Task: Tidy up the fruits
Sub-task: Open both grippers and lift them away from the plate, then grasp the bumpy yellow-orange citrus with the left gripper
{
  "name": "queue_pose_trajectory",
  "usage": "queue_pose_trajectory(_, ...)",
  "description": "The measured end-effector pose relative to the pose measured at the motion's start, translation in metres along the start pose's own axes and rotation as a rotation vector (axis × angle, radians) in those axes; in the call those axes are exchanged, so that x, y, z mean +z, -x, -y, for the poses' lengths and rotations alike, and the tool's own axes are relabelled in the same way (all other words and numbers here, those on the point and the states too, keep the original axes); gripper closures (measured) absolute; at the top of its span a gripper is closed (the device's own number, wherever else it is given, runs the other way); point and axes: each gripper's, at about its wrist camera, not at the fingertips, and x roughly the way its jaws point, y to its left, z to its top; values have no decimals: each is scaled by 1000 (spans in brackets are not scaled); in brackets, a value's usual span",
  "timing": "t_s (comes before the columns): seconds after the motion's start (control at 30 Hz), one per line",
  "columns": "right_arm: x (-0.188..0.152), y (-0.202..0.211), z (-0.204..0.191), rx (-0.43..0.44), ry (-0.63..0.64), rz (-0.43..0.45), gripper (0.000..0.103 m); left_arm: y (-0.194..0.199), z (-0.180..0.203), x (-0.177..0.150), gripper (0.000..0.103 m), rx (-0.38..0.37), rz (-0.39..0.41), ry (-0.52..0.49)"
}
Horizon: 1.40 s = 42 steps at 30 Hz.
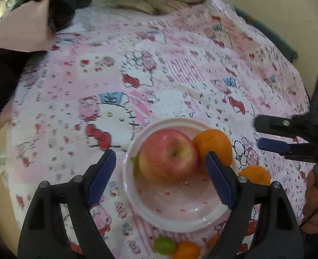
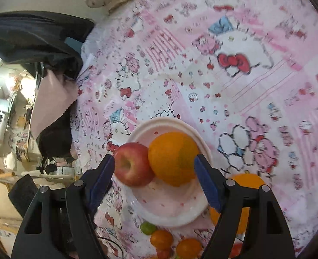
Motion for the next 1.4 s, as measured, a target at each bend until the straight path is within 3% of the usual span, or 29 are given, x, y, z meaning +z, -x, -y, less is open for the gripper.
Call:
queue_pose_trajectory(0.1,-16,27,-8,-25,63,42,20,30,0,-7,21,41,73,-1)
queue_pose_trajectory(0.2,-34,51,-13,-57,126,94,19,59,-2,-15,21,25,132,20)
queue_pose_trajectory(0.3,-53,72,-8,-62,116,128,17,87,-2,-27,21,35,181,33)
queue_pose_trajectory(0.47,-86,100,1,-108,117,219,8,118,11,-50,21,106,225,-40)
queue_pose_trajectory(0.63,-118,109,-5,-144,178,259,6,144,7,-78,21,68,262,14)
queue_pose_trajectory(0.83,-153,108,-5,-139,198,241,6,165,3,-100,5,61,287,80)
queue_pose_trajectory(0.9,-162,108,-4,-146,206,238,6,167,3,-105,0,67,270,101)
queue_pose_trajectory(1.0,-170,106,-1,-154,206,231,6,164,6,-113,0,15,216,90)
queue_pose_trajectory(1.1,-175,107,3,-164,201,224,6,163,15,-125,0,20,171,63)
queue_pose_trajectory(1.4,-176,115,19,-199,135,223,6,129,18,-156,1,121,-52,81)
